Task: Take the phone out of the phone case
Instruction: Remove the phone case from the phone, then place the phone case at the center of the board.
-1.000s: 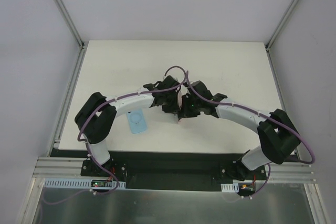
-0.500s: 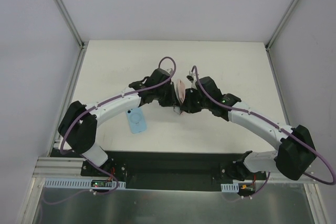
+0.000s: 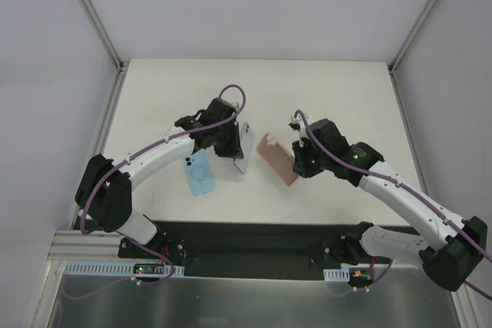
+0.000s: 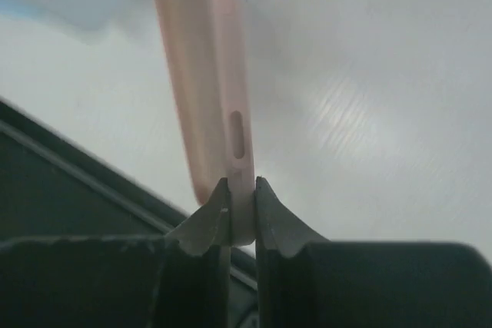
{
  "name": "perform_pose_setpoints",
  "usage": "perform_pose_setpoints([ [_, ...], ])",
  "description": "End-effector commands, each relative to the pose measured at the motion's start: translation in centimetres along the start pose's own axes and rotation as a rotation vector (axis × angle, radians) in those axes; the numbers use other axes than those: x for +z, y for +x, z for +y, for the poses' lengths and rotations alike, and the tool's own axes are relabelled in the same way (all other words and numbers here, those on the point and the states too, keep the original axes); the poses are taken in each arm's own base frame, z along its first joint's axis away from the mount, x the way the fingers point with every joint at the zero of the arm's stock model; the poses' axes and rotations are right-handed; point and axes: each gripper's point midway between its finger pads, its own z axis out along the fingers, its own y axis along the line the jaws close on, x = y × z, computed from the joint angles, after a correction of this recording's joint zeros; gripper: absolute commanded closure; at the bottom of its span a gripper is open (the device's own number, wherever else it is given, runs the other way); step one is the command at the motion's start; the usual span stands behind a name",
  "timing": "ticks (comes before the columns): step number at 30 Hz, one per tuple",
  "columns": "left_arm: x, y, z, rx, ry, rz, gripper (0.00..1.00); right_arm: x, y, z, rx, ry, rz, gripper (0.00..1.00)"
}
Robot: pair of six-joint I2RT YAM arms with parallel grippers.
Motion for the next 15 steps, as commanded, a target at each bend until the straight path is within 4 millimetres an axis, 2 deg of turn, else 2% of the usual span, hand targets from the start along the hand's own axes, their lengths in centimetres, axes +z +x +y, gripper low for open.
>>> perform_pose_setpoints([
  [1,-2.0,-4.4,6.9,-0.040,-0.253,-0.157,1.00,-4.4,7.3,-1.8,-0.108,0.081,0.290,0.99],
  [5,-2.7,-4.7,6.6,-0.034,-0.244,-0.165,1.00,-4.3,5.6,-2.0,-0.071,0.119,0.206,0.99],
  [7,-3.0,-4.6,6.5,-0.039,-0.237,-0.169,1.00,-4.2,4.1,-2.5,-0.035,0.162,0.150,0.98],
  [9,-3.2,-4.6,6.4,-0.041,-0.232,-0.173,1.00,-4.3,2.7,-3.9,0.026,0.244,0.102,0.99],
  [11,-3.5,-4.4,6.4,-0.047,-0.227,-0.176,1.00,-4.1,2.1,-4.8,0.105,0.278,0.078,0.99],
  [12,-3.6,-4.4,6.4,-0.051,-0.225,-0.176,1.00,-3.8,1.7,-6.0,0.187,0.300,0.049,0.99],
  [13,-3.7,-4.3,6.7,-0.059,-0.227,-0.173,1.00,-3.5,1.5,-6.4,0.229,0.289,0.035,0.99],
  [14,-3.8,-4.2,6.7,-0.063,-0.219,-0.171,1.00,-3.0,1.4,-5.9,0.282,0.221,0.032,0.99],
  [15,-3.9,-4.2,6.9,-0.069,-0.219,-0.171,1.00,-2.7,0.5,-7.7,0.391,0.230,-0.023,0.99],
])
